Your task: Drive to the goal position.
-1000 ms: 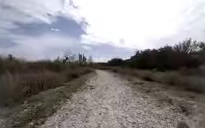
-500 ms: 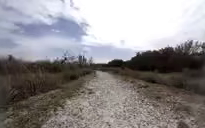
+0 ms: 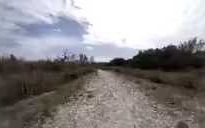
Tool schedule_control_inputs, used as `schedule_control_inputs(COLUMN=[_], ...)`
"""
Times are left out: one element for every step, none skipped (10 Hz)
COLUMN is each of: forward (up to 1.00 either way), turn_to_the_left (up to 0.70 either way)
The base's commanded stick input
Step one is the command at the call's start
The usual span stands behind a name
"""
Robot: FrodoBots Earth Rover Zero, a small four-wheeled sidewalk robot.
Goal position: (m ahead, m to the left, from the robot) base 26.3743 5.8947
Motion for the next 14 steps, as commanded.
schedule_control_inputs(forward=[0.7,0.7,0.7,0.7,0.7,0.7,0.7,0.7,0.7,0.7,0.7,0.7,0.7,0.7], turn_to_the_left=[-0.33,-0.31,-0.08,0.0,0.0,0.0,0.0,0.0,0.0,0.0,0.0,0.0,0.0,0.0])
